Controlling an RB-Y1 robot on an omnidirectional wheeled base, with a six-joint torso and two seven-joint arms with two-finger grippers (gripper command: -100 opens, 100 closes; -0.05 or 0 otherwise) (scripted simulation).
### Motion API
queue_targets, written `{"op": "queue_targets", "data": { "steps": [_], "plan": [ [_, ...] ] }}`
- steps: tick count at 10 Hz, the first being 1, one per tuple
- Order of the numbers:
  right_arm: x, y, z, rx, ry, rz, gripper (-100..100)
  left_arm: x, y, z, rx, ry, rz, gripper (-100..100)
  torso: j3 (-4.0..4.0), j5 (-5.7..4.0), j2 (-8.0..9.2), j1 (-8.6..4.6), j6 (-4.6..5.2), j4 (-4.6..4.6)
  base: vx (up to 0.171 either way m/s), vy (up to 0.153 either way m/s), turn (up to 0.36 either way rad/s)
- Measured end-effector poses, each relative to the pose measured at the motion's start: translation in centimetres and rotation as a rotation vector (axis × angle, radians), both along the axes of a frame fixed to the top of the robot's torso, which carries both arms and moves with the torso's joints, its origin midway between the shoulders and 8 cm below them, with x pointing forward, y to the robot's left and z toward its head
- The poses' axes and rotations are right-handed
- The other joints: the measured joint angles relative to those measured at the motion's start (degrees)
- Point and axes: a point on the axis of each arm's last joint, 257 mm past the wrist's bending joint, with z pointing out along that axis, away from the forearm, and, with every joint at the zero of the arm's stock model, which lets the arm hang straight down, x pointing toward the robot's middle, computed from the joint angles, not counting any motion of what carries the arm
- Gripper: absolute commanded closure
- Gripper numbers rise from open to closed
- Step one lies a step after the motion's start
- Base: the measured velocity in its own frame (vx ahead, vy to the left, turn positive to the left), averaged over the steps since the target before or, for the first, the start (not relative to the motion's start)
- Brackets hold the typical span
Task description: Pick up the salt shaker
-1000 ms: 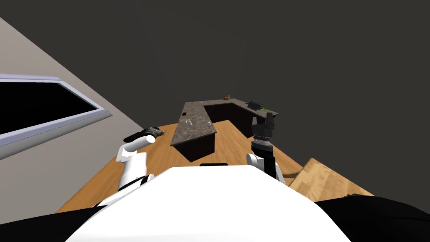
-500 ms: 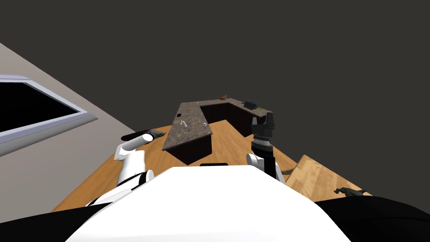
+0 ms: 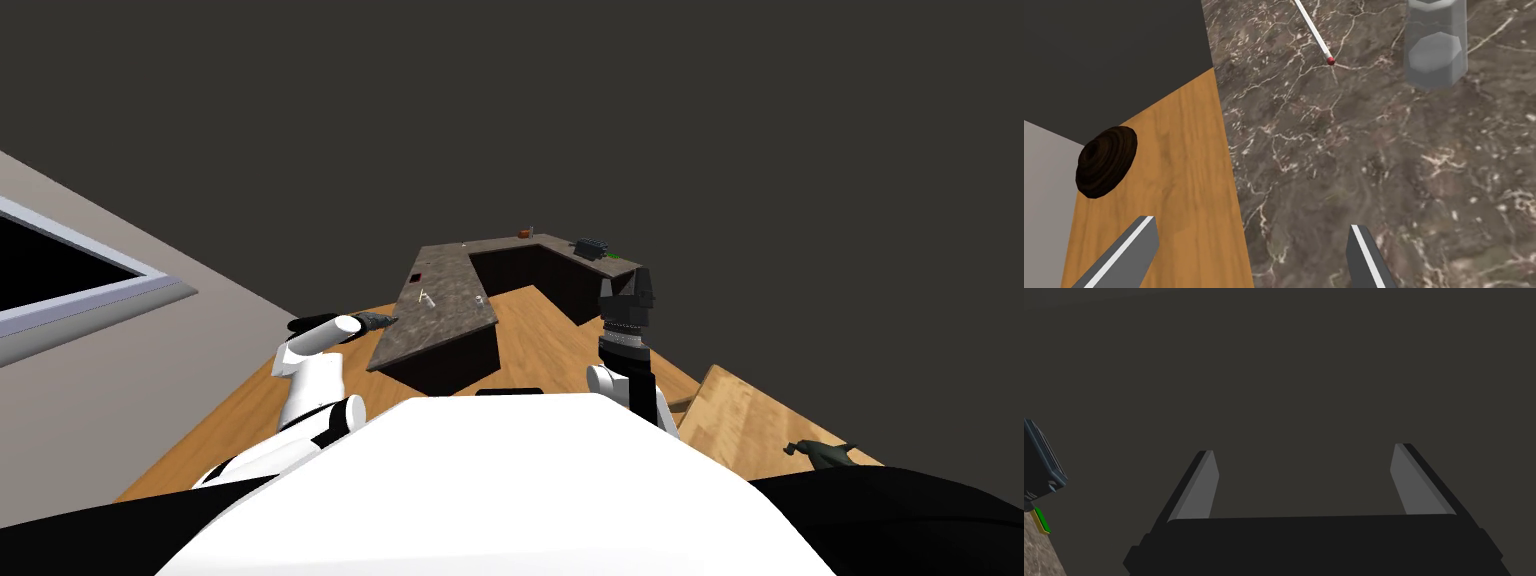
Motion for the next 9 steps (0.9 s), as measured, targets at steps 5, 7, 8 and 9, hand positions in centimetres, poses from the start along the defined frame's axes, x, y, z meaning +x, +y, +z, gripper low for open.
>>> {"op": "queue_targets", "data": {
  "steps": [5, 7, 8, 9],
  "plan": [
    [0.0, 0.0, 0.0, 0.000, 0.000, 0.000, 0, -0.3, -0.5, -2.1, -0.211, 0.039, 0.041, -100, -0.06, -0.02, -0.12, -0.04, 0.01, -0.02, 0.082, -0.055, -0.101],
    [0.0, 0.0, 0.0, 0.000, 0.000, 0.000, 0, -0.5, -0.7, -2.6, -0.271, 0.053, 0.054, -100, -0.02, 0.01, -0.05, 0.06, 0.00, -0.01, 0.075, -0.026, -0.090],
    [0.0, 0.0, 0.0, 0.000, 0.000, 0.000, 0, -0.6, -0.7, -2.8, -0.308, 0.058, 0.063, -100, -0.04, 0.01, -0.07, 0.07, 0.01, -0.01, 0.092, -0.024, -0.111],
    [0.0, 0.0, 0.0, 0.000, 0.000, 0.000, 0, -0.7, -0.8, -2.8, -0.344, 0.063, 0.072, -100, -0.06, 0.01, -0.11, 0.07, 0.00, -0.02, 0.092, -0.014, -0.077]
  ]
}}
